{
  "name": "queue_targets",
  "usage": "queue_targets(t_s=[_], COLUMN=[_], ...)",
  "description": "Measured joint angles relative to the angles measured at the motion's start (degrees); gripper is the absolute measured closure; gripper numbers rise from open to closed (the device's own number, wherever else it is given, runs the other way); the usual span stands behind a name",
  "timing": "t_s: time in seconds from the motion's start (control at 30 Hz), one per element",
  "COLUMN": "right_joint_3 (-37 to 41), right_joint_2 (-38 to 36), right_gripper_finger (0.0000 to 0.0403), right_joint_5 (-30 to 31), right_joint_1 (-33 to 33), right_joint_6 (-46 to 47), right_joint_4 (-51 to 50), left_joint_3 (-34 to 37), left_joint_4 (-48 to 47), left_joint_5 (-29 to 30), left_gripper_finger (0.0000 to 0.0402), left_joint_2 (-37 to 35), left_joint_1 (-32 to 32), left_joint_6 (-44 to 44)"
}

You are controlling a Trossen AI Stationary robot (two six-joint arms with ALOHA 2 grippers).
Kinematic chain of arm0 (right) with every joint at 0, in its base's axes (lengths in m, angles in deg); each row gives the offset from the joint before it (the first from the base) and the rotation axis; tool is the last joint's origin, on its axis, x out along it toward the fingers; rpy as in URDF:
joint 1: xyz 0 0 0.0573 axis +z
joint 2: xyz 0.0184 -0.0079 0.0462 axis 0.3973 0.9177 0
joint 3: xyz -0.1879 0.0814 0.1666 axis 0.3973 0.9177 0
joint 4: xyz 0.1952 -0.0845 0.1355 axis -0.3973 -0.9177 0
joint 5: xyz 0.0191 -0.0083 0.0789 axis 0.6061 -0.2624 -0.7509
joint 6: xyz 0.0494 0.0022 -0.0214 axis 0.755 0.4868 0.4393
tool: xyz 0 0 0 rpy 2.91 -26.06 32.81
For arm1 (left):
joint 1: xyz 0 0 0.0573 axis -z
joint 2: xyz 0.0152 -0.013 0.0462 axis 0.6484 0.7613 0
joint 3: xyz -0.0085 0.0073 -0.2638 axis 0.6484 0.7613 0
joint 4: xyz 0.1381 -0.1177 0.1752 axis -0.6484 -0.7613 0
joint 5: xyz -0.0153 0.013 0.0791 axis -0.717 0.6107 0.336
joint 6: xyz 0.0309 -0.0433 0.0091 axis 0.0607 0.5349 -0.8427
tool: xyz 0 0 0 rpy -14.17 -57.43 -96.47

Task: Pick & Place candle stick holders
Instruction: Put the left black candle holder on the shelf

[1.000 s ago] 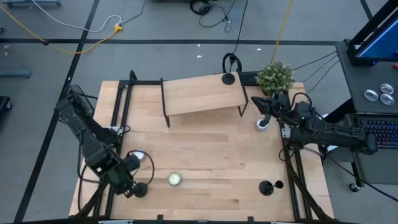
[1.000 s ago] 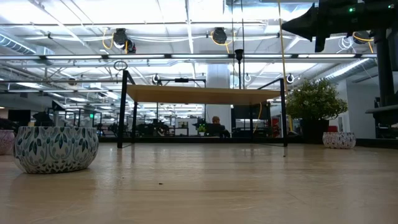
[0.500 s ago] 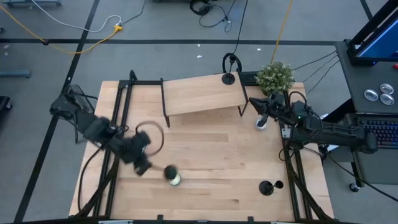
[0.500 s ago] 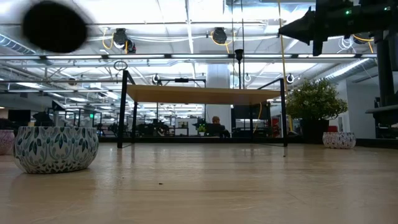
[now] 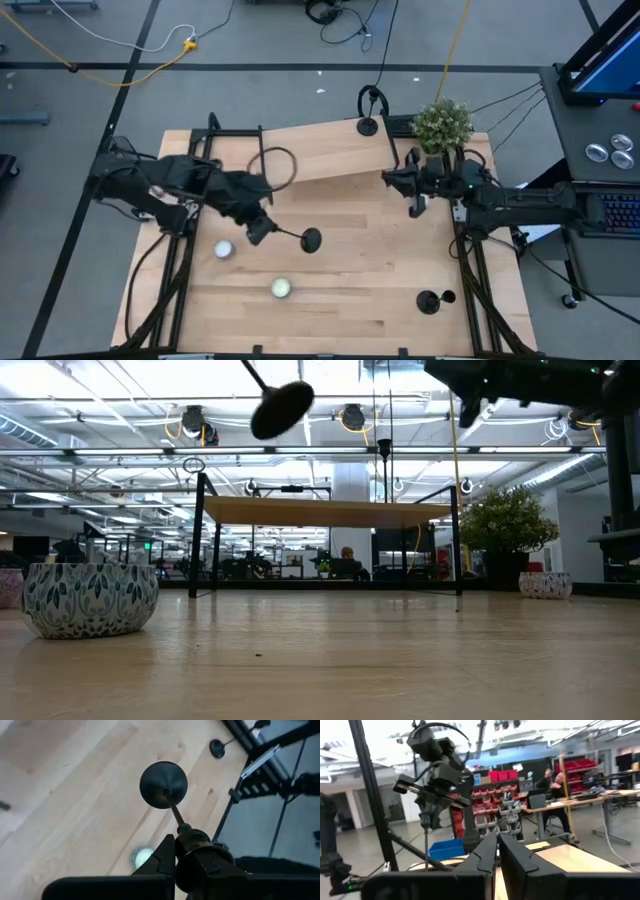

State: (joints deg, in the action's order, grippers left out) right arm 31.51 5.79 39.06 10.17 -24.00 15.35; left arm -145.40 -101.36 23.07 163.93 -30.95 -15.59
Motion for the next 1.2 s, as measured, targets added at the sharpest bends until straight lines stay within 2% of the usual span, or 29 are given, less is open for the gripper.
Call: queue_targets(t_s=[0.13,0.33,0.53,0.77,0.93,1.2], right_joint_3=[-6.8,-19.3,-28.4,-35.8,-39.4,-39.7], right_joint_2=[5.7,14.6,21.4,27.2,30.0,30.2], right_gripper_finger=[0.0376,0.0362,0.0343,0.0309,0.0271,0.0220], right_joint_5=[0.0,0.0,0.2,0.4,4.6,6.2], right_joint_1=[3.1,6.4,8.0,8.6,9.1,9.7], right_joint_6=[-4.1,-8.1,-10.5,-11.4,-12.0,-11.3], right_joint_4=[-5.7,-21.2,-31.3,-39.1,-45.2,-48.0], left_joint_3=[0.0,0.0,-5.1,-16.3,-23.2,-26.5], left_joint_4=[3.5,9.0,7.7,3.3,-3.2,-5.6], left_joint_5=[-2.6,-4.1,-2.9,0.1,1.4,2.0], left_gripper_finger=[0.0384,0.0384,0.0384,0.0384,0.0384,0.0384], left_joint_2=[3.4,7.1,11.3,18.5,23.7,26.6], left_joint_1=[-3.3,-6.5,-8.1,-9.7,-10.7,-12.1], left_joint_6=[-6.1,-13.6,-20.6,-27.8,-30.6,-32.3])
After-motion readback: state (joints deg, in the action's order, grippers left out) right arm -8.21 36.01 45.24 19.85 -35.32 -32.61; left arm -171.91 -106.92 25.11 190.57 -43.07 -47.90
